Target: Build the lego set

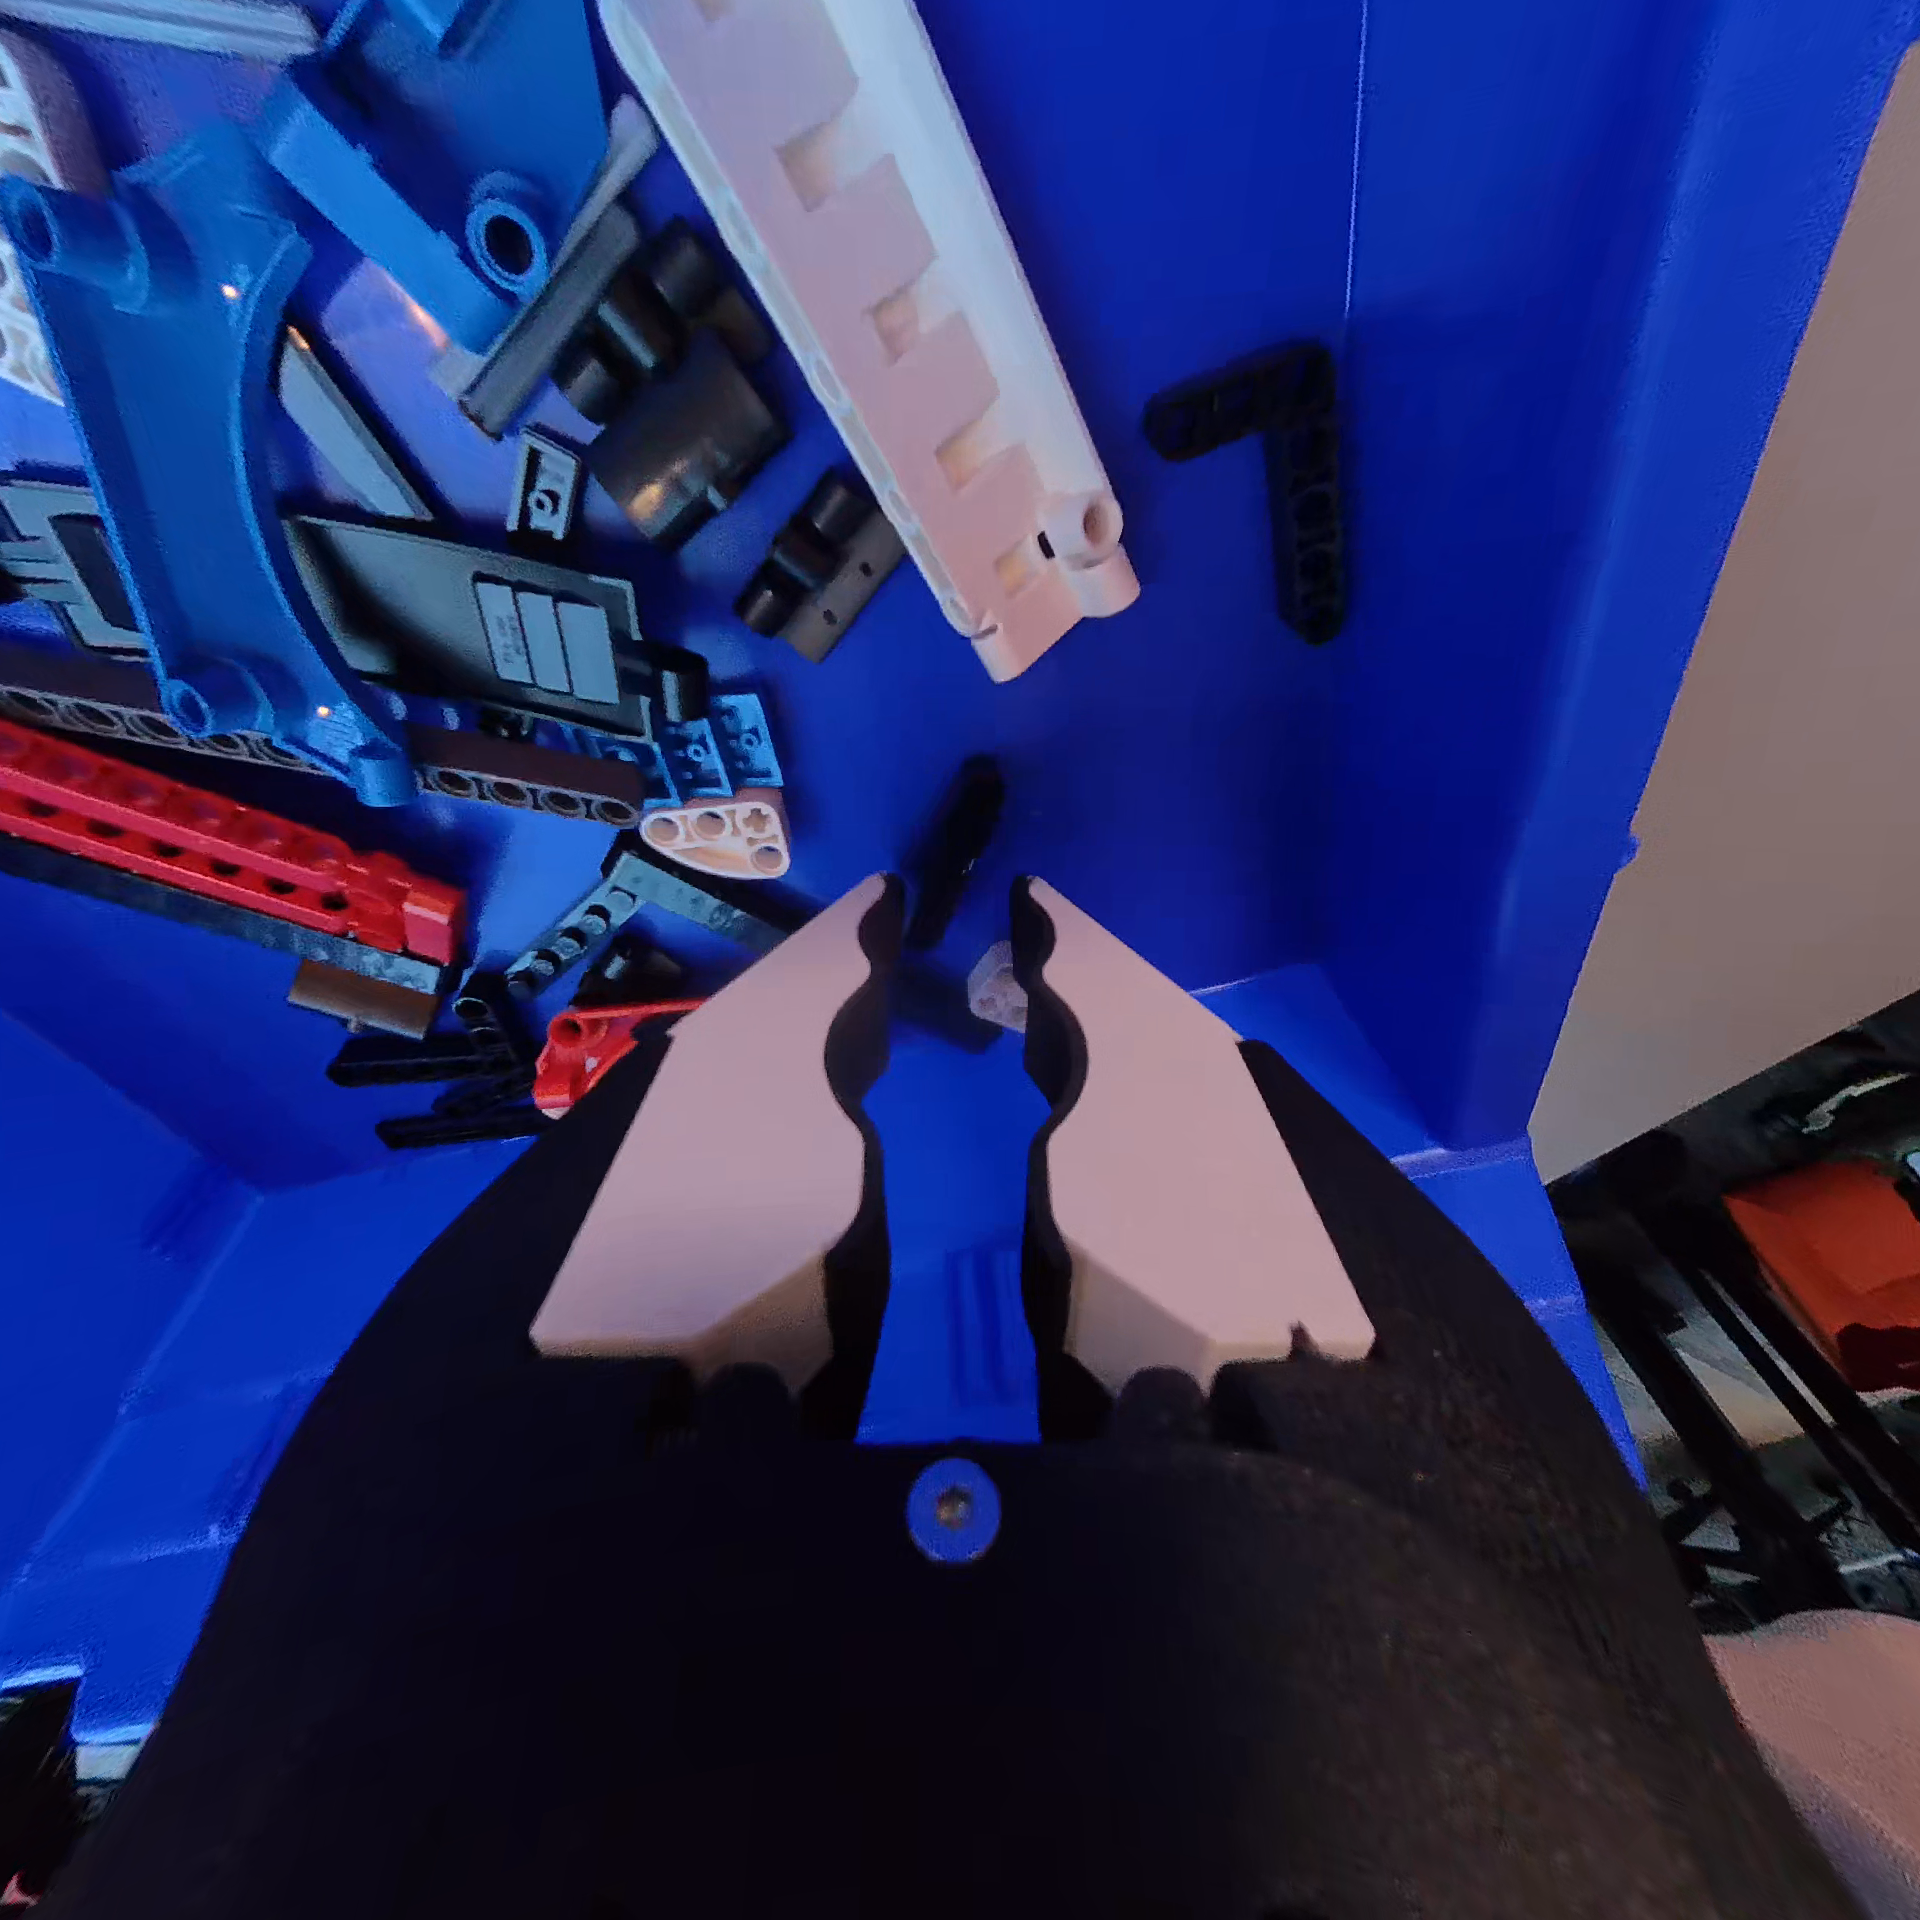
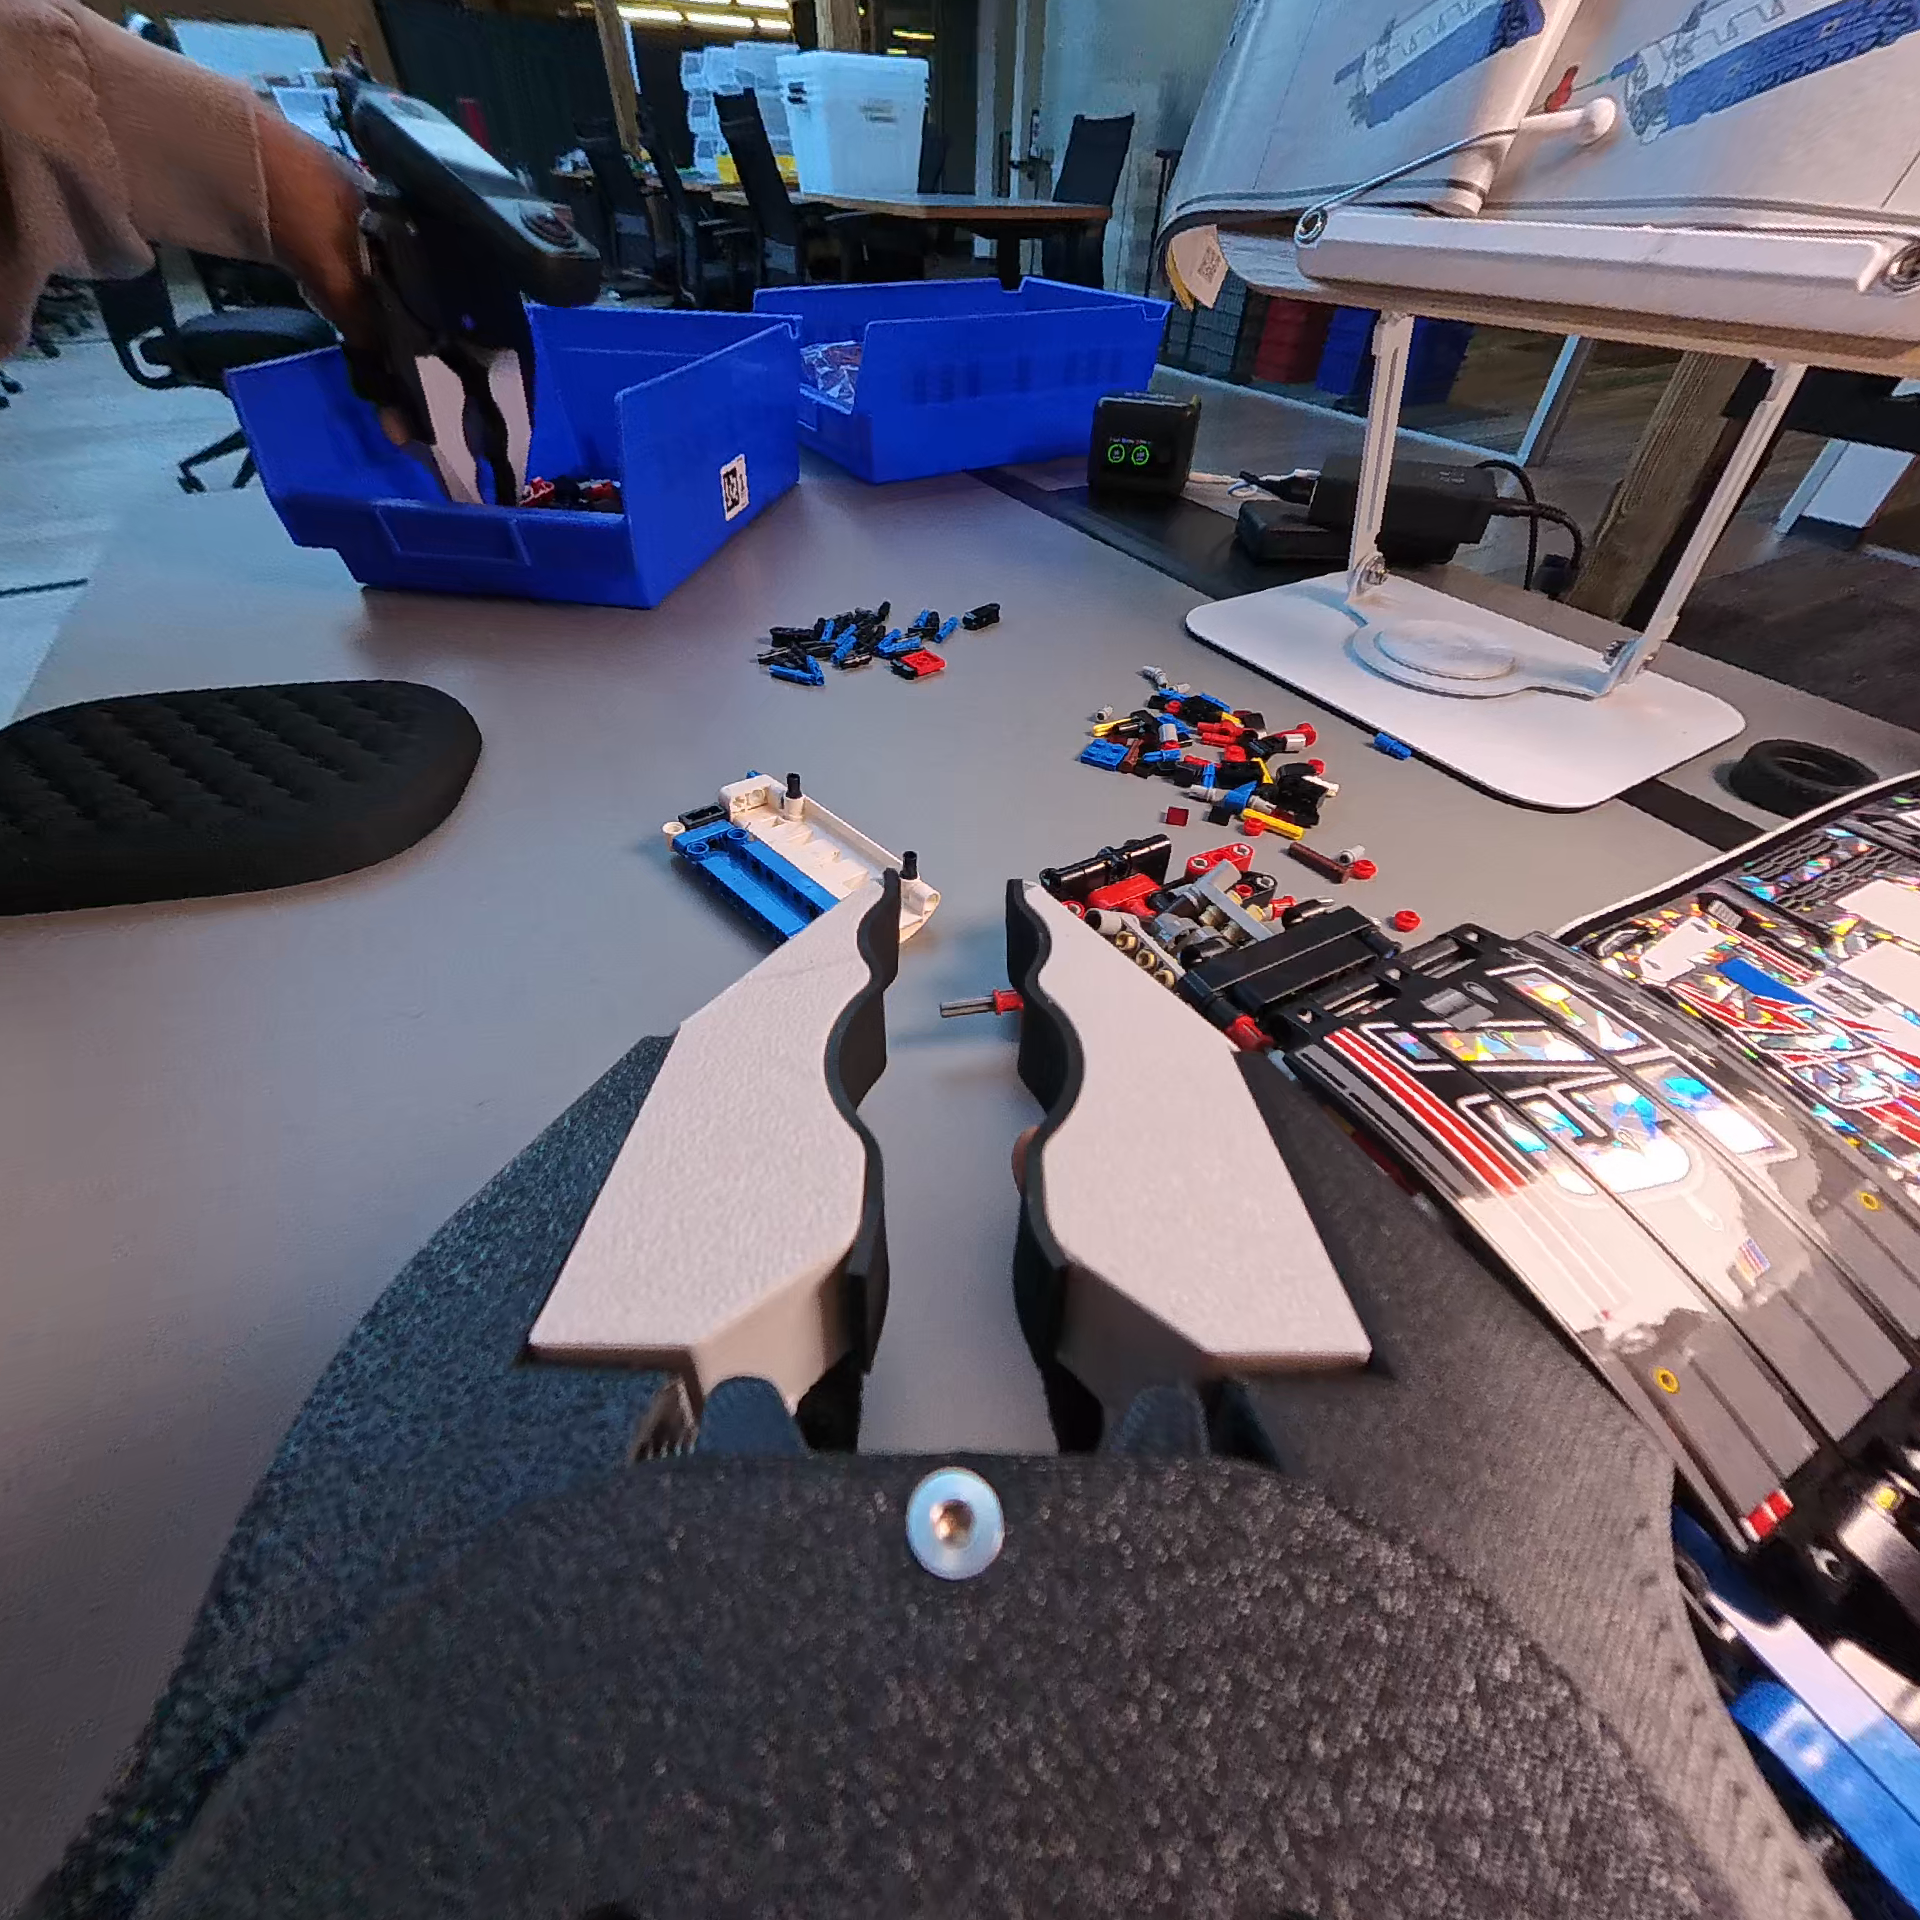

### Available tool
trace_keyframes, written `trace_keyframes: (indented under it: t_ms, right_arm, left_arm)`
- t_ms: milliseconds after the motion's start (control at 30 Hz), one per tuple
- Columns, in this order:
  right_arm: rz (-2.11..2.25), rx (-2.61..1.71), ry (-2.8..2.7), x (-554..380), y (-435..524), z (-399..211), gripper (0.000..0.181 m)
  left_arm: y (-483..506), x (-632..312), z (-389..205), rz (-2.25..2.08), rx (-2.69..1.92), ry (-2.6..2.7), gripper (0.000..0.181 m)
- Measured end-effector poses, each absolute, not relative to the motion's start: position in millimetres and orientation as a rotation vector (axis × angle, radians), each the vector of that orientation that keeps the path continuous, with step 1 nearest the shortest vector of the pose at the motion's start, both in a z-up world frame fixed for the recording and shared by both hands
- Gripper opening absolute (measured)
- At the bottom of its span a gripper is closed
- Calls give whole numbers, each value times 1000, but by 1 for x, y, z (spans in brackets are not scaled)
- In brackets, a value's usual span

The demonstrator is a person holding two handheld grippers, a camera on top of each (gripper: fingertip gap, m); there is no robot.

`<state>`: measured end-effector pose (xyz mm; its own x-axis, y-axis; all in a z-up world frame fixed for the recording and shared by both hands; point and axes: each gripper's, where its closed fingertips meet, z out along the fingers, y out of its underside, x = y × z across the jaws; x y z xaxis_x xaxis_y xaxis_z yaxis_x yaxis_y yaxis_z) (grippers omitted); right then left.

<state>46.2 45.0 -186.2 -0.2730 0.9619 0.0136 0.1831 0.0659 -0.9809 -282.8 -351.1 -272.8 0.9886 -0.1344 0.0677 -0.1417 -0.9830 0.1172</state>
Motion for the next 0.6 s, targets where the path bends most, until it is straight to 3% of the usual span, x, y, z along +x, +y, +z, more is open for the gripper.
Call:
trace_keyframes:
  t_ms: [33, 133, 267, 400, 600]
  right_arm:
    - [1282, -1177, -1575, 46, 45, -186, 18]
    - [1288, -1182, -1571, 46, 46, -186, 18]
    - [1287, -1177, -1567, 47, 46, -185, 18]
    - [1288, -1167, -1571, 47, 45, -185, 18]
    - [1306, -1152, -1558, 49, 45, -182, 18]
  left_arm:
    - [-352, -285, -275, 66, 3004, -225, 18]
    - [-349, -289, -275, 5, 2999, -271, 5]
    - [-334, -284, -261, 9, 3066, -322, 5]
    - [-275, -286, -207, -235, 3313, -365, 5]
    - [-175, -182, -161, -189, 3590, -741, 5]
